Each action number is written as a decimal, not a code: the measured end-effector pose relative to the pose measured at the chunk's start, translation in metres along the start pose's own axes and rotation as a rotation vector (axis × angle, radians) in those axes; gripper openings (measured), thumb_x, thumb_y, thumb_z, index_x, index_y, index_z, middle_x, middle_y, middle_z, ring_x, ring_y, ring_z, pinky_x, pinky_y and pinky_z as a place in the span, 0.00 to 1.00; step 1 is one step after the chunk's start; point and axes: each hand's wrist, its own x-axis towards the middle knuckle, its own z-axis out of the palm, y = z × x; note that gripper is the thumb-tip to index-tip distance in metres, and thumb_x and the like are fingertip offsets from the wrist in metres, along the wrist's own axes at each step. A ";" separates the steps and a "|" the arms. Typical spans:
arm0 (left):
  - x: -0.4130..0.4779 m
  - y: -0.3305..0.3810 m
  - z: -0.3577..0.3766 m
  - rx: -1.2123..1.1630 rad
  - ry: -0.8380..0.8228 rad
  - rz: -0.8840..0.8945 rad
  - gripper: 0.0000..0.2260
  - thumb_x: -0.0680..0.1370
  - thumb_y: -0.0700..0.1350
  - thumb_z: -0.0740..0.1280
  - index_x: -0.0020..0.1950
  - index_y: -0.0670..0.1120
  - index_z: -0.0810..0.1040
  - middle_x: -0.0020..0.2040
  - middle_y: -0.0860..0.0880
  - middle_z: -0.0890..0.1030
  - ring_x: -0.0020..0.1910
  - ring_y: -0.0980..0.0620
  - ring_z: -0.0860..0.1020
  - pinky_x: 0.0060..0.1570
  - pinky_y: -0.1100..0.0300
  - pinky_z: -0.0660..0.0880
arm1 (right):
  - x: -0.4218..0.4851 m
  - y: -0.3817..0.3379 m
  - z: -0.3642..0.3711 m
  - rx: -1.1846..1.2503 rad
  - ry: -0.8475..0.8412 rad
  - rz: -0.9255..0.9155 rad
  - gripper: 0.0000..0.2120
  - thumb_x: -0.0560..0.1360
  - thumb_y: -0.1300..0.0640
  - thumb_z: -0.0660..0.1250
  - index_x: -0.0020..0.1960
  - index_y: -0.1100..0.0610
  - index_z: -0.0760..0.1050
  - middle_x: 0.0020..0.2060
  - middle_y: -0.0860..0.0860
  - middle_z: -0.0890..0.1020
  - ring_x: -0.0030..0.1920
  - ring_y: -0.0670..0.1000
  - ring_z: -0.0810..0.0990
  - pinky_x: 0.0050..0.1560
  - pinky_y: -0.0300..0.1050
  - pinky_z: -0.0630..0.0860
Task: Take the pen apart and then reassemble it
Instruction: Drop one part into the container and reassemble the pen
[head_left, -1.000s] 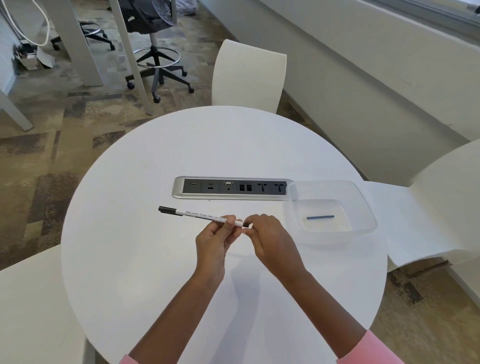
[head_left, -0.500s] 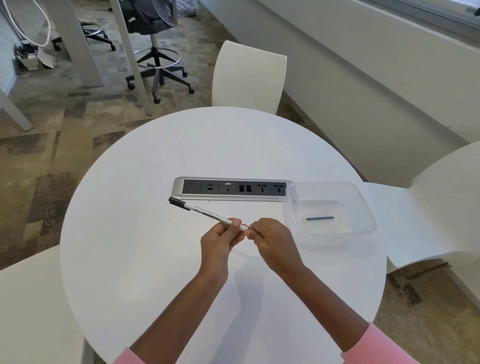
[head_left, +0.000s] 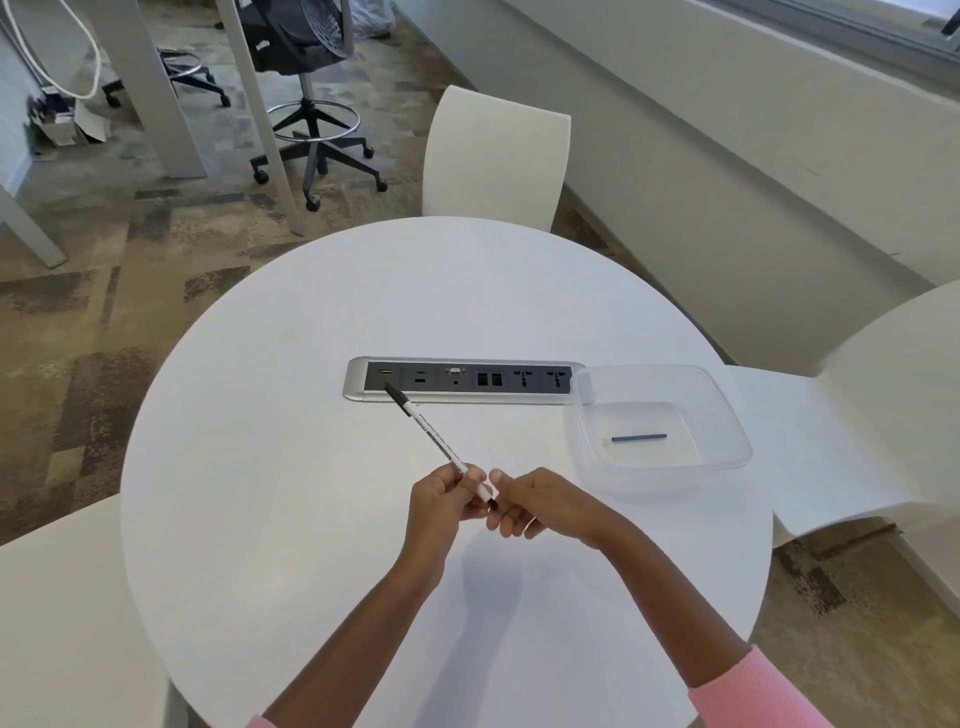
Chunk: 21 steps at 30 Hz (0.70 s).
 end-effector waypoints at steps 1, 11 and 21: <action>0.000 -0.002 -0.001 0.020 -0.008 -0.029 0.11 0.79 0.39 0.60 0.38 0.40 0.76 0.28 0.51 0.78 0.26 0.56 0.75 0.33 0.67 0.75 | 0.003 0.001 0.001 -0.016 0.040 0.007 0.22 0.79 0.46 0.53 0.35 0.54 0.77 0.32 0.49 0.78 0.33 0.45 0.74 0.36 0.35 0.70; -0.002 -0.016 -0.009 0.046 -0.181 -0.201 0.14 0.82 0.40 0.53 0.44 0.42 0.77 0.32 0.49 0.73 0.27 0.56 0.72 0.30 0.66 0.72 | 0.026 0.005 0.025 0.270 0.350 -0.122 0.09 0.76 0.59 0.62 0.39 0.57 0.77 0.25 0.47 0.75 0.28 0.43 0.74 0.35 0.34 0.72; 0.003 -0.022 -0.018 0.003 -0.181 -0.268 0.13 0.81 0.41 0.57 0.45 0.43 0.80 0.34 0.49 0.79 0.31 0.53 0.77 0.34 0.65 0.76 | 0.041 0.014 0.032 0.226 0.499 -0.075 0.04 0.72 0.61 0.66 0.41 0.59 0.79 0.31 0.48 0.78 0.32 0.46 0.76 0.38 0.37 0.74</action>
